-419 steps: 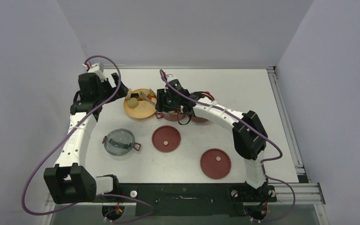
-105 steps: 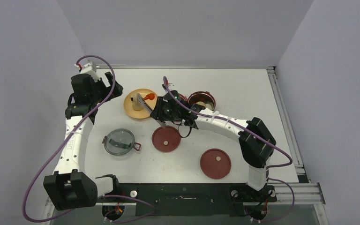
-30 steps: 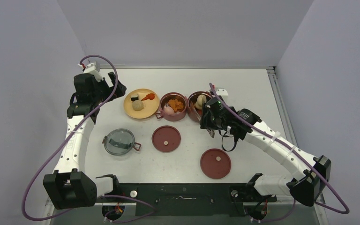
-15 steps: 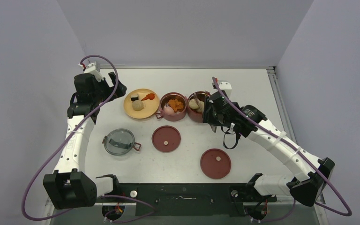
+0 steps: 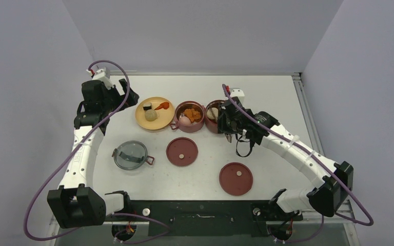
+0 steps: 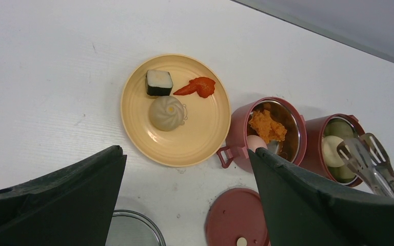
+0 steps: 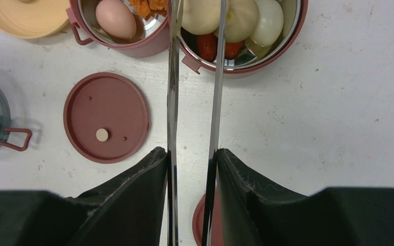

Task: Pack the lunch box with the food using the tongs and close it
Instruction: Place the fake food in the packing box.

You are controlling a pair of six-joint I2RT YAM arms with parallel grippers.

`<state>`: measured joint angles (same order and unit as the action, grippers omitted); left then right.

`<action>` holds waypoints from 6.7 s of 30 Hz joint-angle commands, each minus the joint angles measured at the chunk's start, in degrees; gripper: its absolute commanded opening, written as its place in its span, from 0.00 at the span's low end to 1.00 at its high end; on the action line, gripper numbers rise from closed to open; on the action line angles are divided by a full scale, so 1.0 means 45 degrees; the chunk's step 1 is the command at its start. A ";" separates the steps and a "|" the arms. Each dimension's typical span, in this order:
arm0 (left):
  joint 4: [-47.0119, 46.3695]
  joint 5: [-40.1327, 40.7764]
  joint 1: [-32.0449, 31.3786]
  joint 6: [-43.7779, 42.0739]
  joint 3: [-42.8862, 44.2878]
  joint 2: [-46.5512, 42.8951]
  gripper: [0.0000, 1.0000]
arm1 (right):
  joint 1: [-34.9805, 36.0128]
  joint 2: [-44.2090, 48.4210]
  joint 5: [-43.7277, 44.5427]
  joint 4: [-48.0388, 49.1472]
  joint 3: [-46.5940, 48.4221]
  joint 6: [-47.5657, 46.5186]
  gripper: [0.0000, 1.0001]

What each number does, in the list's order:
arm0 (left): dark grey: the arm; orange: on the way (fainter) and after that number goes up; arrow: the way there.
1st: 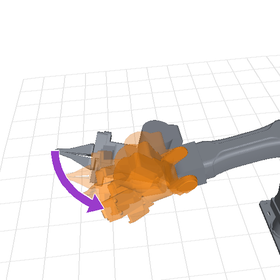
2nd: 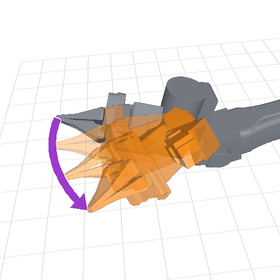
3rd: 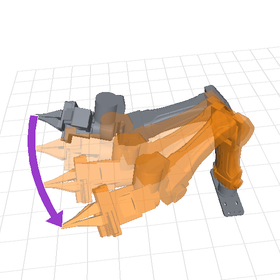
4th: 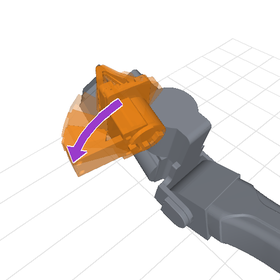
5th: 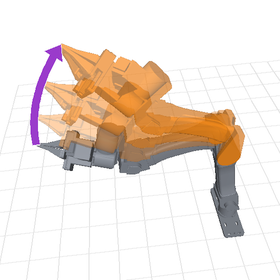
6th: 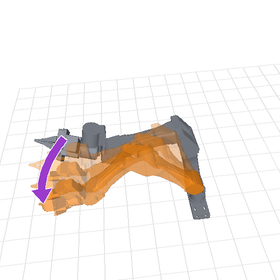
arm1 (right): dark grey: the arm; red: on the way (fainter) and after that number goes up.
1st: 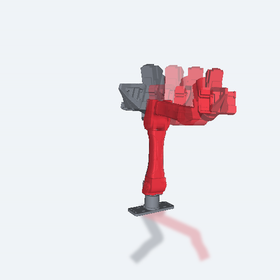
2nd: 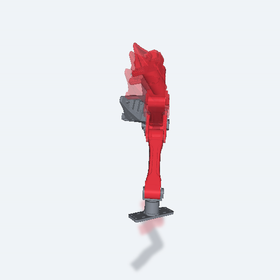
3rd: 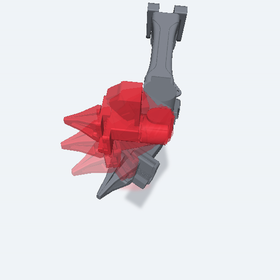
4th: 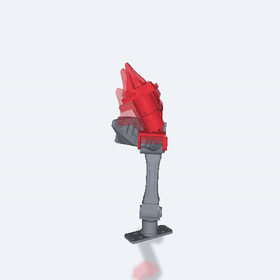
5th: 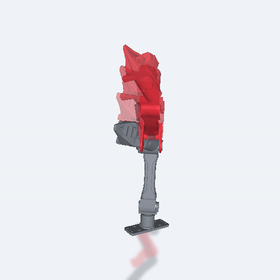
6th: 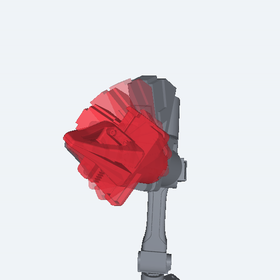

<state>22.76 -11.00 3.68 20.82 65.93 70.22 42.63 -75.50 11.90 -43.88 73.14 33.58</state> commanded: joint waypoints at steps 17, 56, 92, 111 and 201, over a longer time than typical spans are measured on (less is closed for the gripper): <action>-0.0706 -0.0135 -0.0096 0.0023 0.0124 -0.0019 0.97 | -0.0840 -0.0500 0.1737 -0.1746 0.0328 -0.0422 0.36; -0.0684 -0.0141 -0.0096 0.0010 0.0132 -0.0037 0.97 | -0.1466 -0.0600 -0.2150 0.0794 0.0900 -0.1245 0.38; -0.0728 -0.0444 -0.0115 0.0132 0.0107 0.0111 0.97 | 0.1354 -0.2615 0.3153 -0.1387 0.2376 -0.3899 0.38; -0.0784 -0.0562 -0.0115 0.0212 0.0083 0.0194 0.97 | 0.1217 -0.1905 0.3806 -0.1902 0.3053 -0.3142 0.15; -0.0811 -0.0720 -0.0115 0.0250 0.0078 0.0227 0.97 | -0.4357 -0.0933 -0.3318 -0.3022 0.3366 -0.2686 0.40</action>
<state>22.44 -13.61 3.42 21.87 65.93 71.18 23.53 -82.00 -5.32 -56.97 84.97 22.37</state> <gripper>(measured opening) 0.971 0.409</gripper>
